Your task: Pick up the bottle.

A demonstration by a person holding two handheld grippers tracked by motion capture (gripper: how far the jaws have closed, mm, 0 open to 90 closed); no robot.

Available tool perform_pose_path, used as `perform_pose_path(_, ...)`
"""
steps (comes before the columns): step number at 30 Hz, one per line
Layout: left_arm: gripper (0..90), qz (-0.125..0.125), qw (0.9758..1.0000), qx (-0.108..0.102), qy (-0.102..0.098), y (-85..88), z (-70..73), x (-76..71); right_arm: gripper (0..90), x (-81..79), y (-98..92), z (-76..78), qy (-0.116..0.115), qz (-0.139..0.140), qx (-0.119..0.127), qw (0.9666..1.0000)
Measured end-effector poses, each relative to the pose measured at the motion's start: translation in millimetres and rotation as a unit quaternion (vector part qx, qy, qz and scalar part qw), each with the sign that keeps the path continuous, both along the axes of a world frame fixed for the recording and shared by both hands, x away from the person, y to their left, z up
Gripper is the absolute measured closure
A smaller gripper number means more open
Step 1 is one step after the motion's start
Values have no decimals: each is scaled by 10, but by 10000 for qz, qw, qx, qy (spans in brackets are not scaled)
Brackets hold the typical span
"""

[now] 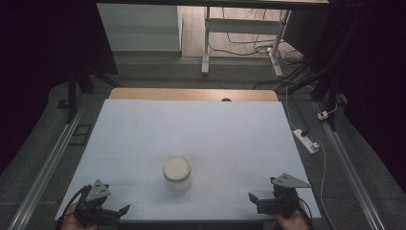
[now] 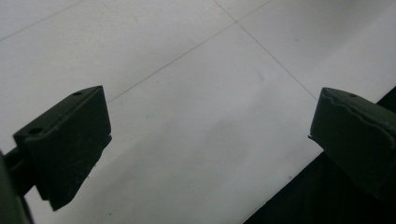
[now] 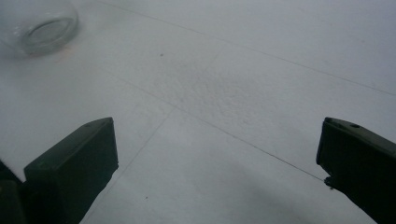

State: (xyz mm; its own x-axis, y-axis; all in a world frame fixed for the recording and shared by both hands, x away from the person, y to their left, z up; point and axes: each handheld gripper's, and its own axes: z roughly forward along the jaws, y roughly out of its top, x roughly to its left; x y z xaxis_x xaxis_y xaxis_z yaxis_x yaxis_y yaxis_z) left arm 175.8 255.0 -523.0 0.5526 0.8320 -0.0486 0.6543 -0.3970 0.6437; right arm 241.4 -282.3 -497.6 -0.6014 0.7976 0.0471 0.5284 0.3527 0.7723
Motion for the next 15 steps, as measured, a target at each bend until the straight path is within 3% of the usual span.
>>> perform_pose_path(10, 0, -183, 9993, -258, 210, 36, -9, 40, 0, 14, -7, -5, 183, 205, 135, 9995)
perform_pose_path(15, 0, -198, 9992, -263, 231, 36, -9, 42, 0, 16, -8, -7, 202, 220, 146, 9994)
